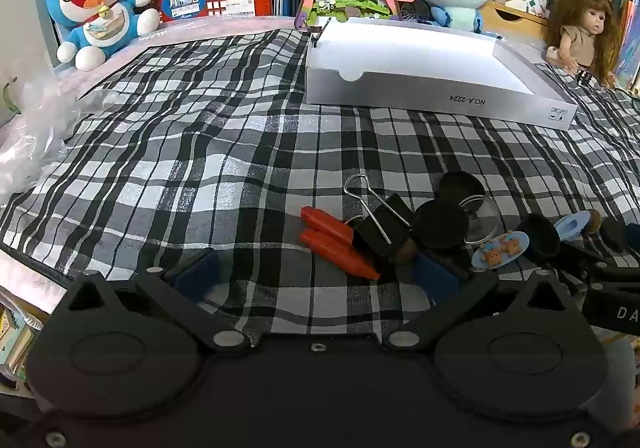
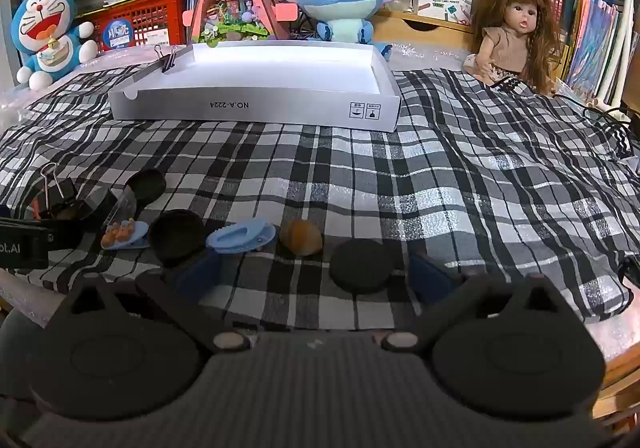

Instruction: Organize rigid objects

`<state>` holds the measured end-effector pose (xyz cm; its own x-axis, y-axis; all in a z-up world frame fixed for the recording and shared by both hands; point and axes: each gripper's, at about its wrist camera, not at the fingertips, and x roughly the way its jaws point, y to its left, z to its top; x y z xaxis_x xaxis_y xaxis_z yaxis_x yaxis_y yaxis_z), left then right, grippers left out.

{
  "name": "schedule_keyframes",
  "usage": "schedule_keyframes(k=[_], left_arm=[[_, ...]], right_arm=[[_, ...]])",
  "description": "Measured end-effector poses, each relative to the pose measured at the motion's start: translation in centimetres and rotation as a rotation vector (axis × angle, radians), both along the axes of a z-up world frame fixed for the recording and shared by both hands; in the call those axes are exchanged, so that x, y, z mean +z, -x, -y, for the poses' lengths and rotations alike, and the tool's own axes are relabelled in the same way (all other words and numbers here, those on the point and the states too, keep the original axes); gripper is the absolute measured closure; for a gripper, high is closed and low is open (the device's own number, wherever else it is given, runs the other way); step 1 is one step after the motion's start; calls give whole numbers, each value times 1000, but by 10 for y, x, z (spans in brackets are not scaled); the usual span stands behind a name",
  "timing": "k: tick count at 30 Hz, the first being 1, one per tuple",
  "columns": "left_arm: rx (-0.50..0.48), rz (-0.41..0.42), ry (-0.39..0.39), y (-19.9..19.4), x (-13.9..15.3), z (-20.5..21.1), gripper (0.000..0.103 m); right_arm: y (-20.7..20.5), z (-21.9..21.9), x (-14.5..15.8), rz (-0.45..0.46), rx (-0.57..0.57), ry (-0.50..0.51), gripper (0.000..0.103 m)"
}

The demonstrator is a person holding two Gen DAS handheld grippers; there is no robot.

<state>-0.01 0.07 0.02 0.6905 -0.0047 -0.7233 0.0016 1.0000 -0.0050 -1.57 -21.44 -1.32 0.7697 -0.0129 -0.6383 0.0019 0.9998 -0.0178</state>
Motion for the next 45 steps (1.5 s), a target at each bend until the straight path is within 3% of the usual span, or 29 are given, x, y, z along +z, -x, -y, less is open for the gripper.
schedule_keyframes(k=[45], left_arm=[[0, 5, -8, 0, 0, 0, 0]], right_arm=[[3, 0, -1, 0, 2, 2, 0]])
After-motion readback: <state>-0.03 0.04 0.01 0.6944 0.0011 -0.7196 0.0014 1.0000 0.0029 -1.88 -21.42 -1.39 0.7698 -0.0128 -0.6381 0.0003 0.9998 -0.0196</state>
